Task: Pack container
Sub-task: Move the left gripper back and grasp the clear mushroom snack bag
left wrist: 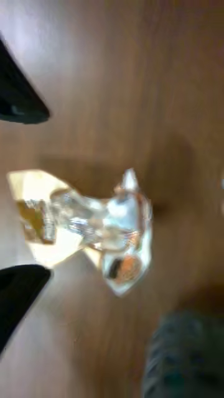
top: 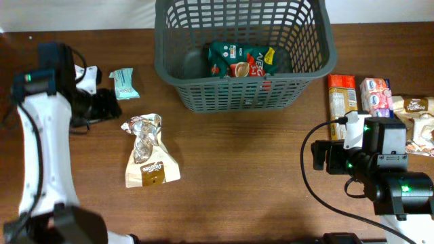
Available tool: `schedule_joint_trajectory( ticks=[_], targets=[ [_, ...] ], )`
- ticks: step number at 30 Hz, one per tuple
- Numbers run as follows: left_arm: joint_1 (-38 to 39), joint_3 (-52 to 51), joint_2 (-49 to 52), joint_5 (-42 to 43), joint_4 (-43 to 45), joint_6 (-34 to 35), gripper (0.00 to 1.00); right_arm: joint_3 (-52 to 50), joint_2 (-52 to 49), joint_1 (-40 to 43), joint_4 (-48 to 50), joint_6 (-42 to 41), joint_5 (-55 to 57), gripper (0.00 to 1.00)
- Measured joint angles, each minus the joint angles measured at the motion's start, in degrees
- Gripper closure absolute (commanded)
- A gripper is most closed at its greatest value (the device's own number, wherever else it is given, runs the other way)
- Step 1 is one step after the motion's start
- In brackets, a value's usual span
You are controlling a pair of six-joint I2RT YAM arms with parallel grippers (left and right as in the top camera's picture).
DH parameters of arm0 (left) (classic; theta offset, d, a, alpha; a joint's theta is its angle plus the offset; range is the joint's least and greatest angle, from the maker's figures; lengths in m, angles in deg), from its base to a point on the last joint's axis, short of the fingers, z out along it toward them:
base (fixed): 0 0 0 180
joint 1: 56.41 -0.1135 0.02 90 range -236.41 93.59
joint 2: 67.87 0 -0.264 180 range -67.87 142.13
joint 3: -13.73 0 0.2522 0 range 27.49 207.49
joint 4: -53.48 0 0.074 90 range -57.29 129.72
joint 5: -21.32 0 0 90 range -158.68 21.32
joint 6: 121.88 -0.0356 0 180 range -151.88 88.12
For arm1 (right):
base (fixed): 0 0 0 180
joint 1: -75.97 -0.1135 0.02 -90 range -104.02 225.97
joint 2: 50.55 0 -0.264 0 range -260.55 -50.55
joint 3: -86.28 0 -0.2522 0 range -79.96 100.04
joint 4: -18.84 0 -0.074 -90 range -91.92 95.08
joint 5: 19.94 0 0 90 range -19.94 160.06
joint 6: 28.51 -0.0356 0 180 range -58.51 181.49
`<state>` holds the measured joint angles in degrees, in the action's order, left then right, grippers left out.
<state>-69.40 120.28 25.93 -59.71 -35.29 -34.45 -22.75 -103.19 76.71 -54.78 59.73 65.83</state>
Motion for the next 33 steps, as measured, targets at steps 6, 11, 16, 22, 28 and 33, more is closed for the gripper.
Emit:
schedule_joint_trajectory(
  ticks=[6,11,16,22,28,33],
  targets=[
    [1.7,-15.3,-4.2,4.8,12.2,0.3,0.3,0.0,0.0,0.0,0.0,0.0,0.0,0.01],
    [2.5,-24.1,-3.5,6.1,20.1,1.0,0.26,0.0,0.0,0.0,-0.4,0.0,0.0,0.01],
    [2.5,-26.9,-3.5,6.1,24.4,1.3,0.23,0.0,0.0,0.0,-1.1,0.0,0.0,0.01],
    [2.5,-29.7,-3.4,6.1,26.5,0.5,0.23,0.0,0.0,0.0,-1.1,0.0,0.0,0.01],
    [2.5,-32.6,-2.5,5.6,27.5,0.1,0.22,0.0,0.0,0.0,-1.1,0.0,0.0,0.01],
    [2.5,-35.6,-2.4,5.6,29.9,-0.1,0.22,0.0,0.0,0.0,-1.0,0.0,0.0,0.01]
  ],
)
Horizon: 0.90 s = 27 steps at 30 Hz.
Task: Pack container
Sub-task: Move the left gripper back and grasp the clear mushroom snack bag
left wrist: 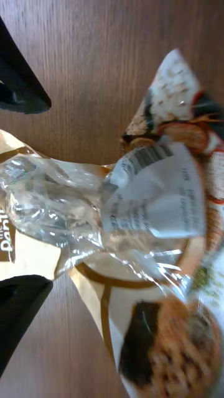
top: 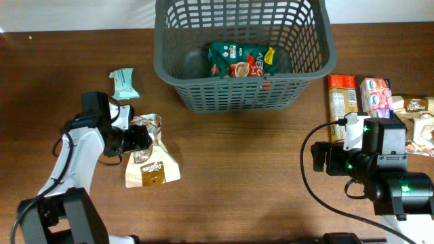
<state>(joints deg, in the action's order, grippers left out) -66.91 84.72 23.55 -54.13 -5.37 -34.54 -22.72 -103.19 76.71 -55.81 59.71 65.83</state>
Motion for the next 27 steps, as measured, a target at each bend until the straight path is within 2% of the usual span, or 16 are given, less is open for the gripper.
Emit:
schedule_joint_trajectory(
  ticks=[11,16,27],
  targets=[
    [0.0,-8.0,0.0,0.6,7.2,-1.2,0.23,0.0,0.0,0.0,0.0,0.0,0.0,0.01],
    [0.0,-8.0,0.0,1.1,9.0,-1.4,0.35,0.0,0.0,0.0,0.0,0.0,0.0,0.01],
    [0.0,-8.0,1.9,-0.4,9.8,-0.4,0.36,0.0,0.0,0.0,0.0,0.0,0.0,0.01]
  ],
)
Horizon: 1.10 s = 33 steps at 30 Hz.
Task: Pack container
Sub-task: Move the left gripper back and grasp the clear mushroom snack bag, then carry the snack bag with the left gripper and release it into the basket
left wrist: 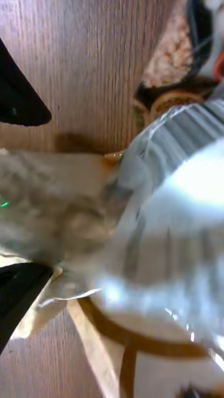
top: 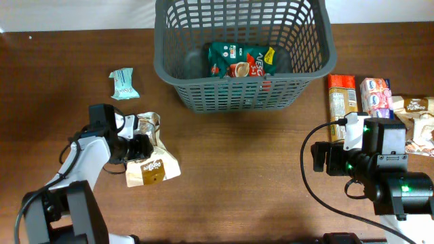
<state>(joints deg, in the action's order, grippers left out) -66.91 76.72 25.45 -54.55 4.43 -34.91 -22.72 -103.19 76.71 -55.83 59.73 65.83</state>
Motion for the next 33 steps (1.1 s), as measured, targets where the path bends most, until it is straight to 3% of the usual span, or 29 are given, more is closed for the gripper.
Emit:
schedule_joint_trajectory(
  ticks=[5,13,24,33],
  targets=[
    [-0.1,0.2,1.8,1.0,0.2,0.6,0.47,0.0,0.0,0.0,0.0,0.0,0.0,0.01],
    [0.0,0.6,2.5,4.4,1.1,1.4,0.97,0.0,0.0,0.0,0.0,0.0,0.0,0.01],
    [0.0,1.3,2.9,5.4,1.1,1.3,0.98,0.0,0.0,0.0,0.0,0.0,0.0,0.01],
    [0.0,10.1,4.7,4.5,-6.8,1.3,0.98,0.0,0.0,0.0,0.0,0.0,0.0,0.01]
  ],
)
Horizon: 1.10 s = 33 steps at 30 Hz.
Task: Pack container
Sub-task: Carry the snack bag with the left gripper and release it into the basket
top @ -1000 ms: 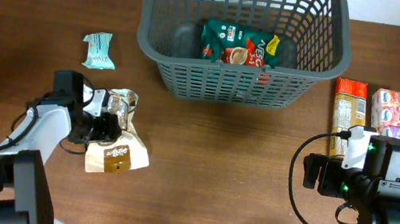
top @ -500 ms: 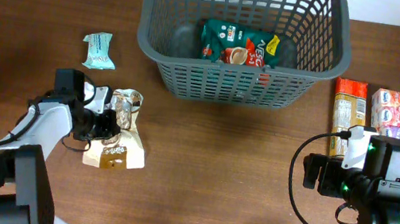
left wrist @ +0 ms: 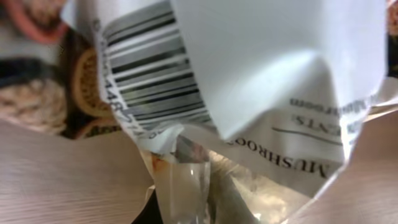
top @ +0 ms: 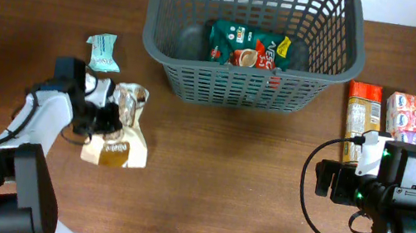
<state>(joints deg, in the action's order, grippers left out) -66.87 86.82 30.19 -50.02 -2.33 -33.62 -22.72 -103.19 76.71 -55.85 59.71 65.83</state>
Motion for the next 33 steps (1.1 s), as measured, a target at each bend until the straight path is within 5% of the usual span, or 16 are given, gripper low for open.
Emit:
schedule_joint_trajectory(
  ticks=[15,24,33],
  targets=[
    [0.0,31.7,-0.2,-7.6,-15.6,-0.2,0.98,0.0,0.0,0.0,-0.1,0.0,0.0,0.01],
    [0.1,52.1,-0.2,-8.3,-15.9,-2.1,0.98,0.0,0.0,0.0,-0.1,0.0,0.0,0.01],
    [7.8,66.3,-1.1,0.0,-11.5,-13.0,0.98,0.0,0.0,0.0,-0.2,0.0,0.0,0.01]
  ],
)
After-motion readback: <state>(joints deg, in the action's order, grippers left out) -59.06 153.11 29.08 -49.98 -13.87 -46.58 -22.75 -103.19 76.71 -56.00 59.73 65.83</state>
